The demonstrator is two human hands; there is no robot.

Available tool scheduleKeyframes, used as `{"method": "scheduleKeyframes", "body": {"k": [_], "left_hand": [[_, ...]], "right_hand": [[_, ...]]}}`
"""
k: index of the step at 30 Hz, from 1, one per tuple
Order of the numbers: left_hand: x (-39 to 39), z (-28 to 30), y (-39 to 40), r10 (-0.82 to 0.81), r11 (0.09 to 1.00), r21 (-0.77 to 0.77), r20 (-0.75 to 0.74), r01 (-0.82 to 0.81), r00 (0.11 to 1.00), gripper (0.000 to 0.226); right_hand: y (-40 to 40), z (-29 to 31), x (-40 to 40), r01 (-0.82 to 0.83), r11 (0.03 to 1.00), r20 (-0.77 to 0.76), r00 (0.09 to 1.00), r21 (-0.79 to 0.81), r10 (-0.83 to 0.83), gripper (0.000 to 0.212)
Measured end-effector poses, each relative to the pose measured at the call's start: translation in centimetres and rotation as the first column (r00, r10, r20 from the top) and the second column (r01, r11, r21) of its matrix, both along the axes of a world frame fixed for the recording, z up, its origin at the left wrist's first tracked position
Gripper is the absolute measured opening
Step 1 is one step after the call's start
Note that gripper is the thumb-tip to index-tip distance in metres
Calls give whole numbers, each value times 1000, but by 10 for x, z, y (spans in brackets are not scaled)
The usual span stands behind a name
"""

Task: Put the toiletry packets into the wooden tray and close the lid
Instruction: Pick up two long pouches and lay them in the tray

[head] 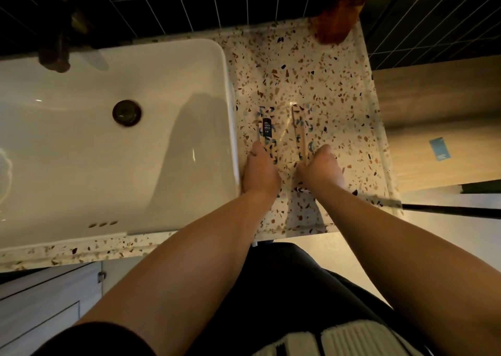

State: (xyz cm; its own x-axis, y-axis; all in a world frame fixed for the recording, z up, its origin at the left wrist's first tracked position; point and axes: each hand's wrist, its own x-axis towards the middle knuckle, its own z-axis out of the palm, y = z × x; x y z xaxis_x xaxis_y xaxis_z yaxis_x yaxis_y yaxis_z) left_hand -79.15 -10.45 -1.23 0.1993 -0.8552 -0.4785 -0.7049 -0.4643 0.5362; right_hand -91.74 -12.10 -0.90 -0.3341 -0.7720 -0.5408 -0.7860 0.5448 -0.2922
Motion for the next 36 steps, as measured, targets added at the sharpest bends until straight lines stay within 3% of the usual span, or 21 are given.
{"method": "scheduleKeyframes", "body": {"k": [3,8,14,19,25,28,32,36], "left_hand": [[1,6,-3,40,994,104,-55,-34,998,50],[-2,29,2,117,962,269,-220,-55,968,57],[21,85,19,103,985,170,-421,-33,901,26],[71,117,35,199,978,67,-593,-199,780,11],[163,131,52,301,915,-56,-568,-401,766,13],[221,130,58,367,867,-72,-575,-492,731,17],[315,129,63,330,868,-151,-538,-474,776,19],[422,126,64,292,886,-179,-498,-427,816,19]], "right_hand": [[1,2,-6,91,996,129,987,13,-92,32],[9,11,-18,142,989,222,964,29,-145,24],[23,49,-15,213,967,375,915,-138,-148,25],[30,88,15,202,953,460,884,-226,-78,20],[37,118,93,74,953,513,854,-295,93,20],[39,127,149,-17,949,523,831,-316,189,7],[41,133,241,-79,940,560,785,-332,264,17],[43,133,349,-80,928,550,786,-363,283,9]]}}
